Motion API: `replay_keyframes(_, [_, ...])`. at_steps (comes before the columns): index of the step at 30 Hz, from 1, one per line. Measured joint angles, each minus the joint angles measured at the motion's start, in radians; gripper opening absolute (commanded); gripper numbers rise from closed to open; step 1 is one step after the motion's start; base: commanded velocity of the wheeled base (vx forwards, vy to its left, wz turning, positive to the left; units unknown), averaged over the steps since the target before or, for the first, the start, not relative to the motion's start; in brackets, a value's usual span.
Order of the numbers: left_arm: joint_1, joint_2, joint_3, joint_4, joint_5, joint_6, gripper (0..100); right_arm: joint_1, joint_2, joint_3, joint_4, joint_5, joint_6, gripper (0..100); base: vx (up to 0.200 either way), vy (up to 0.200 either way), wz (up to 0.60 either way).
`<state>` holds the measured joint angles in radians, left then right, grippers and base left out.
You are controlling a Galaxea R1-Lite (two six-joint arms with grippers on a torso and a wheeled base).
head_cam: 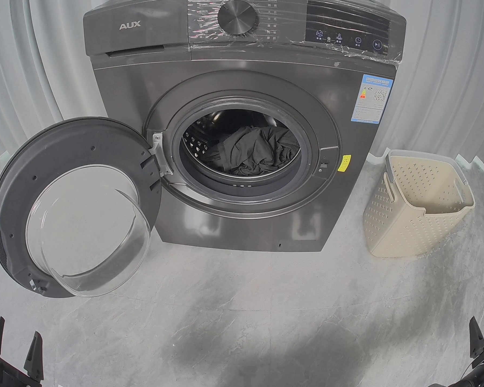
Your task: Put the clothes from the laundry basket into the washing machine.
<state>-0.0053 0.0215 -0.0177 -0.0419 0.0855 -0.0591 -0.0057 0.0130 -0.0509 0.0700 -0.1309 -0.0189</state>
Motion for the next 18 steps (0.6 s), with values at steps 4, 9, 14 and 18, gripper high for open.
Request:
replay_keyframes(4, [0.003, -0.007, 0.000, 0.020, -0.058, 0.029, 100, 0.000, -0.001, 0.001, -0.002, 0.054, -0.001, 100, 0.000, 0.000, 0.00])
replay_keyframes(9, [0.004, -0.009, 0.000, 0.036, -0.080, 0.033, 100, -0.001, -0.002, 0.001, -0.001, 0.146, -0.005, 100, 0.000, 0.000, 0.00])
replay_keyframes(14, [0.004, -0.010, 0.000, 0.043, -0.083, 0.029, 100, -0.002, -0.002, 0.001, -0.002, 0.039, 0.000, 100, 0.000, 0.000, 0.00])
replay_keyframes(18, [0.005, -0.010, 0.000, 0.044, -0.084, 0.028, 100, -0.002, -0.002, 0.001, -0.002, -0.004, 0.005, 100, 0.000, 0.150, 0.00])
